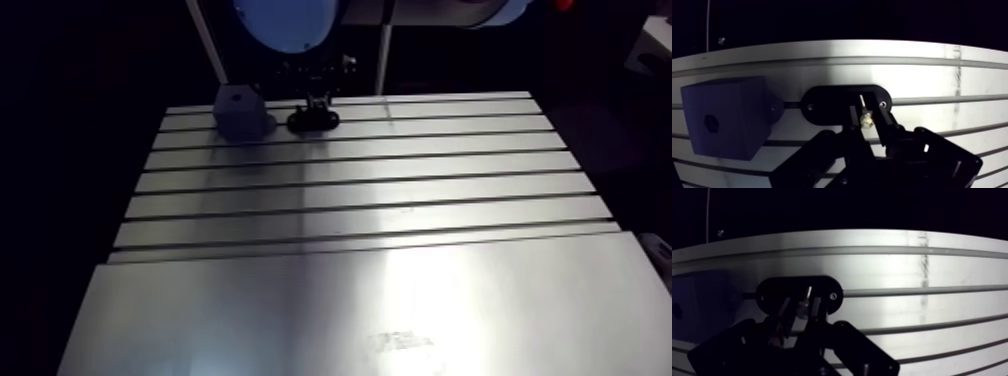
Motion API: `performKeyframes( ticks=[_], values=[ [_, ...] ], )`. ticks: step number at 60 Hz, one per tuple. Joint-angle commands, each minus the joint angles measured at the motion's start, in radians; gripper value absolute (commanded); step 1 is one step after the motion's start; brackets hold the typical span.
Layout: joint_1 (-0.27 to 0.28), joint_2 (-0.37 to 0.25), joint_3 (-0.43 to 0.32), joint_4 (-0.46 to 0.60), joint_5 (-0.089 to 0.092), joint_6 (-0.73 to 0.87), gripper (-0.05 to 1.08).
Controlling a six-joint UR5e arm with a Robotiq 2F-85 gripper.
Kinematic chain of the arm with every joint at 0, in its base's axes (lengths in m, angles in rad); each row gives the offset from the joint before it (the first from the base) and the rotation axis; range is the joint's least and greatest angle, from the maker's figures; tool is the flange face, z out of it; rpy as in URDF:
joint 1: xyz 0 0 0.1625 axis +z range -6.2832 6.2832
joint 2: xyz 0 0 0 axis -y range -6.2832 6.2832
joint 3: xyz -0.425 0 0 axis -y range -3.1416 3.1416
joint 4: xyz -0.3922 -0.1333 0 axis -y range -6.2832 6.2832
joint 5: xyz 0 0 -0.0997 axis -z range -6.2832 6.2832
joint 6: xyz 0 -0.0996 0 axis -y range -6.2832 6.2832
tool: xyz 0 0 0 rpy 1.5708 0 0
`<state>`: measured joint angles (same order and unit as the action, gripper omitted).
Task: Pick up the M10 bolt and insert it into the hex recess until seated.
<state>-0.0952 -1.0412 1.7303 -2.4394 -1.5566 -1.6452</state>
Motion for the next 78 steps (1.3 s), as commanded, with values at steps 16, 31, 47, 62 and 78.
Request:
performKeyframes(
  ticks=[16,31,47,62,78],
  values=[
    [0.000,-0.002,-0.002,0.001,0.003,0.000,0.73],
    [0.000,-0.010,-0.011,0.001,0.005,0.000,0.74],
    [0.000,-0.019,-0.020,0.002,0.003,0.000,0.74],
    [0.000,-0.054,-0.054,0.014,-0.001,-0.001,0.78],
    [0.012,-0.130,-0.128,0.208,-0.005,0.003,0.80]
  ],
)
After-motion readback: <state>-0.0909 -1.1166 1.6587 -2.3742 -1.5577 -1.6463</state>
